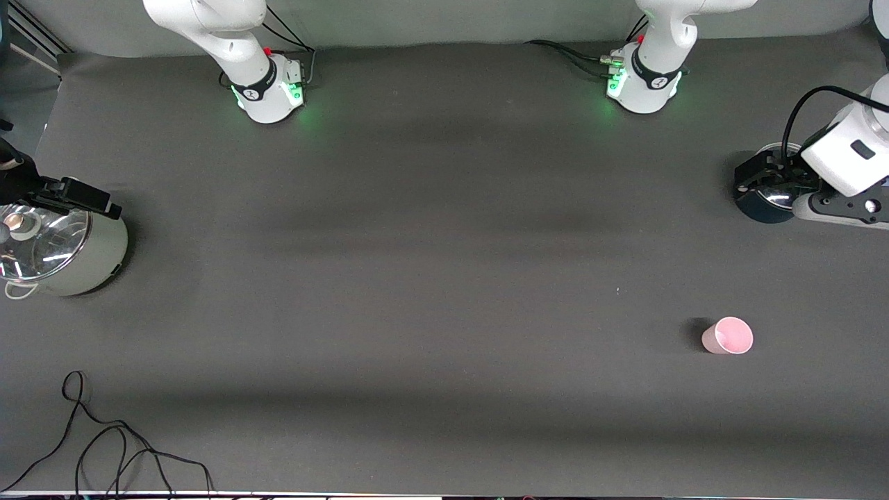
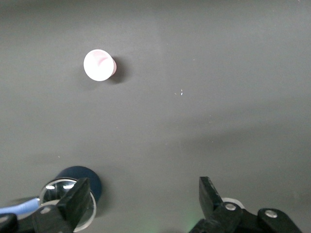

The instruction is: Transfer pink cup from left to right arm

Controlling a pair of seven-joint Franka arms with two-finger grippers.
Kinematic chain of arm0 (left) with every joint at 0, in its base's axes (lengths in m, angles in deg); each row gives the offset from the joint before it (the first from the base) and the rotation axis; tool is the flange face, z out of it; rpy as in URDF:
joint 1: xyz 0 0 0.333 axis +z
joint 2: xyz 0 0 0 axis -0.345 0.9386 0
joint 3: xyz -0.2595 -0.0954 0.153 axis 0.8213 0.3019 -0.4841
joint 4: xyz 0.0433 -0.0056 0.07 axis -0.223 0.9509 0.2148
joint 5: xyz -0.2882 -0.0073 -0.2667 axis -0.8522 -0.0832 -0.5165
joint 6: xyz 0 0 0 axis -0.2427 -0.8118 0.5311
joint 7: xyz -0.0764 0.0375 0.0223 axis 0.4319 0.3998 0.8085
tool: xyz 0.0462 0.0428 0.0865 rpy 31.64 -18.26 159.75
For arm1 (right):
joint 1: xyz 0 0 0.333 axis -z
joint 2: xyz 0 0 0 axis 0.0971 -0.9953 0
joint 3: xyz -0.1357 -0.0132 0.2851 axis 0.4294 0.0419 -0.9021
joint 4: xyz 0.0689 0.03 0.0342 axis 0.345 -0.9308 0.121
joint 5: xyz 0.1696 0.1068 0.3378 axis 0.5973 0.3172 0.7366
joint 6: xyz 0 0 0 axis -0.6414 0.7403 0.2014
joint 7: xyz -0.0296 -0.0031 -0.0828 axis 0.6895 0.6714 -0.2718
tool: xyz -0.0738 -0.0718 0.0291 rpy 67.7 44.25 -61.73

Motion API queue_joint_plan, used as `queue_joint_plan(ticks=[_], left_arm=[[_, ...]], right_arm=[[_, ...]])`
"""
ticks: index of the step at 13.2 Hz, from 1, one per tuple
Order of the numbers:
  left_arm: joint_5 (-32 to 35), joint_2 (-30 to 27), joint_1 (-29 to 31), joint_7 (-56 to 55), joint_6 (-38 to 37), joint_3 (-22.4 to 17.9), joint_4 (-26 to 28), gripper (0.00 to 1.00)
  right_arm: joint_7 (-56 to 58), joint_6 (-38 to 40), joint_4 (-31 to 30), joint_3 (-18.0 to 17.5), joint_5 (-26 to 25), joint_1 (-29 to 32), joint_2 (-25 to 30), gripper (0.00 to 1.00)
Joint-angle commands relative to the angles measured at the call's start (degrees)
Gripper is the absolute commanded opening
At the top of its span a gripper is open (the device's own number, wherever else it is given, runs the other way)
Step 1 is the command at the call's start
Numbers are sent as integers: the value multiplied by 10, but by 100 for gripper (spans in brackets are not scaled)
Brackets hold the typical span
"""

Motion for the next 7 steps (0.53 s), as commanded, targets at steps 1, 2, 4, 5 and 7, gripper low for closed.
queue_joint_plan(ticks=[1,2,4,5,7], left_arm=[[-1,11,23,107,18,-11,-11,100],[-2,17,43,154,32,-10,-11,100],[-2,35,80,260,53,-10,-11,100],[-9,47,102,307,62,-10,-11,100],[-46,74,152,399,87,-11,-15,100]], right_arm=[[10,9,10,5,2,-3,-2,100],[10,9,9,5,2,-3,-1,100],[10,9,9,5,2,-3,-1,100],[10,9,9,5,2,-3,-1,100],[10,9,9,5,2,-3,-1,100]])
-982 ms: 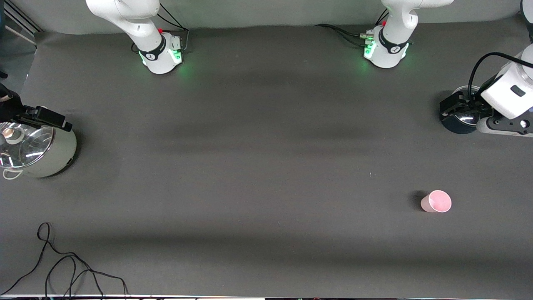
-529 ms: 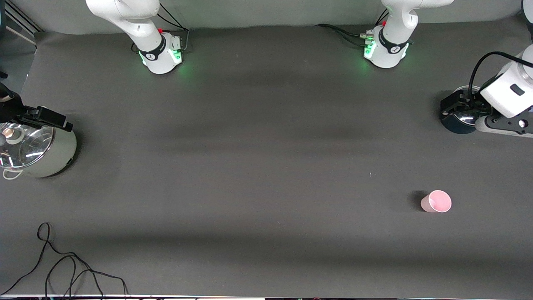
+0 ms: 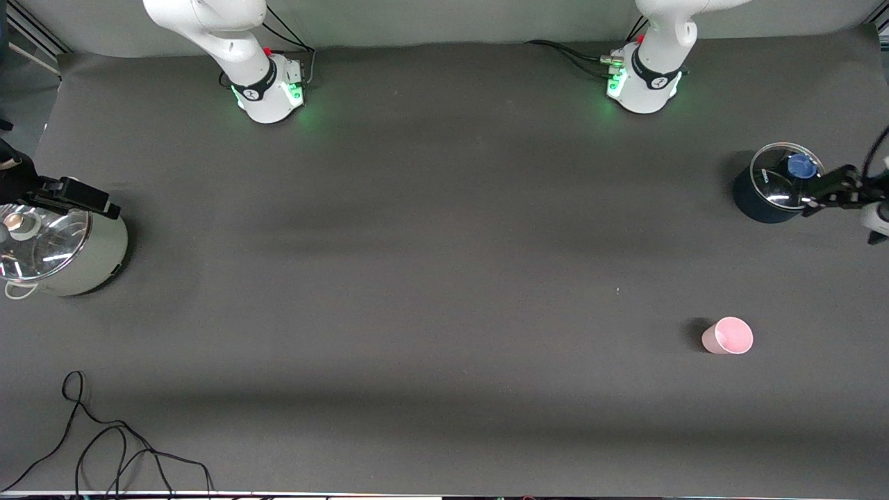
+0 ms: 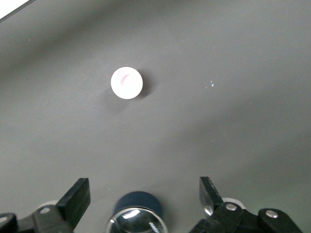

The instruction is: Transfer pink cup from left to right arm

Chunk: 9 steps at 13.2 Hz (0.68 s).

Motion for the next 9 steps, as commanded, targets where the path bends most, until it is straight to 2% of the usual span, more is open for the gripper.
queue_joint_plan(ticks=[1,3,7,9], left_arm=[[-44,41,60,137,21,3,-20,100],[-58,80,90,247,24,4,-42,100],[-121,168,136,352,29,4,-93,100],[-181,200,169,441,29,6,-104,100]], right_arm=[[10,8,8,4,2,-3,-1,100],[10,8,8,4,2,-3,-1,100],[12,8,8,4,2,-3,-1,100],[12,8,8,4,1,-3,-1,100]])
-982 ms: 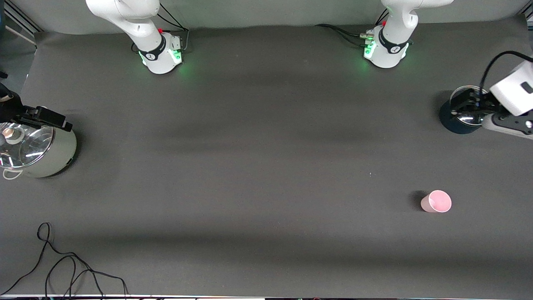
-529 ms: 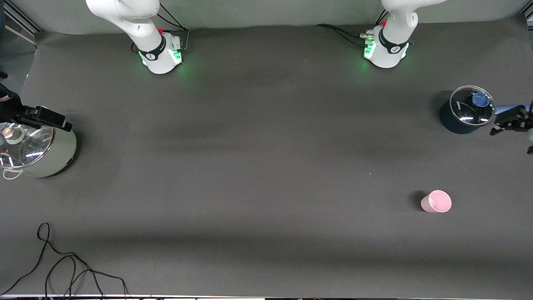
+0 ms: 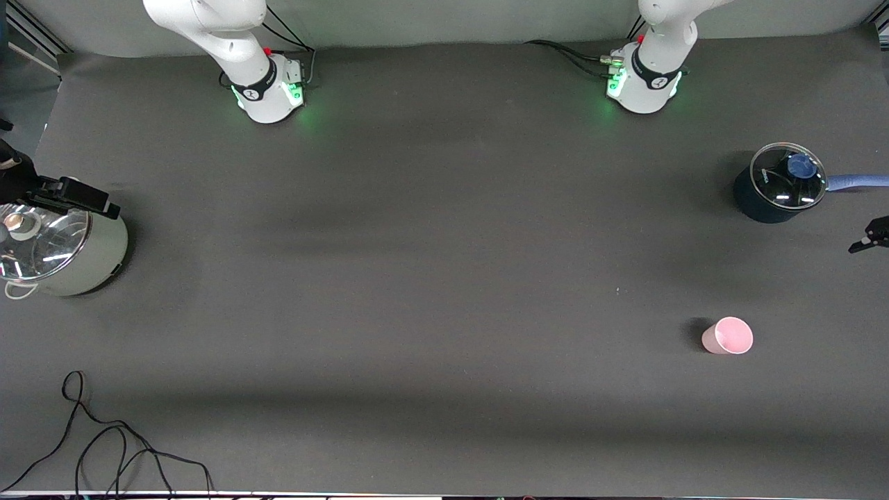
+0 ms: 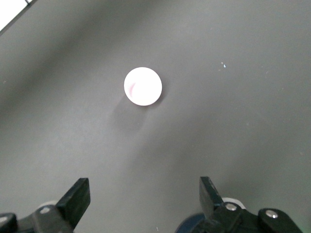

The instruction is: Transfer pink cup from left to right arm

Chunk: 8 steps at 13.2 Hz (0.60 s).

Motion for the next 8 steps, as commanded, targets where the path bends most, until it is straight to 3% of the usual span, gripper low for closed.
queue_joint_plan(ticks=[1,8], left_arm=[[-73,55,35,122,-13,7,-38,100],[-231,203,93,335,-8,10,-74,100]], right_arm=[[12,8,8,4,1,-3,-1,100],[12,8,8,4,2,-2,-2,100]])
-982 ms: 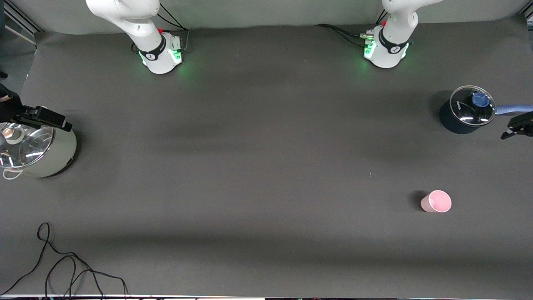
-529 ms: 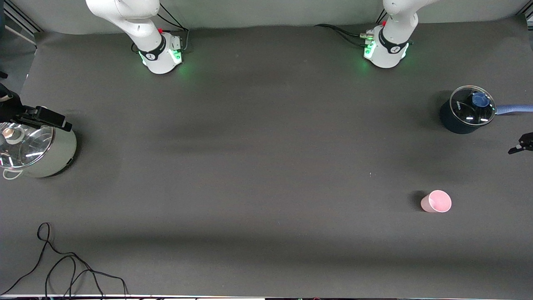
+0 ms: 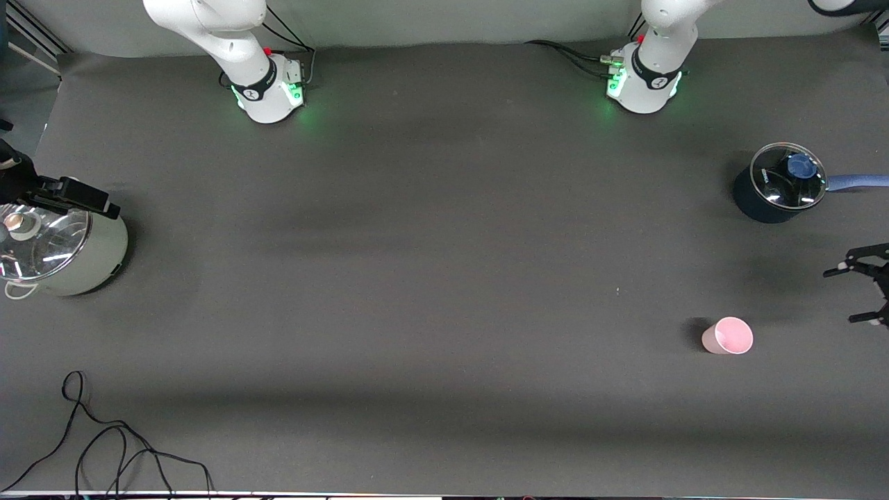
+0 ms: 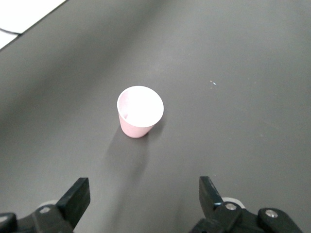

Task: Transfer pink cup from left to right arm
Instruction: 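Move the open left gripper down beside the pink cup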

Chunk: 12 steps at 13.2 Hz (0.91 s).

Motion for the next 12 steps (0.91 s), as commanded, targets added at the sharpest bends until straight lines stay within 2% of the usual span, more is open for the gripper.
queue_joint_plan(ticks=[1,6,12], left_arm=[[-64,64,20,99,-8,9,-40,100],[-162,145,30,258,-7,9,-41,100],[-226,200,44,346,-17,10,-41,100]], right_arm=[[12,8,8,4,1,-2,-1,100],[12,8,8,4,2,-1,-2,100],[13,7,8,4,2,-1,-2,100]])
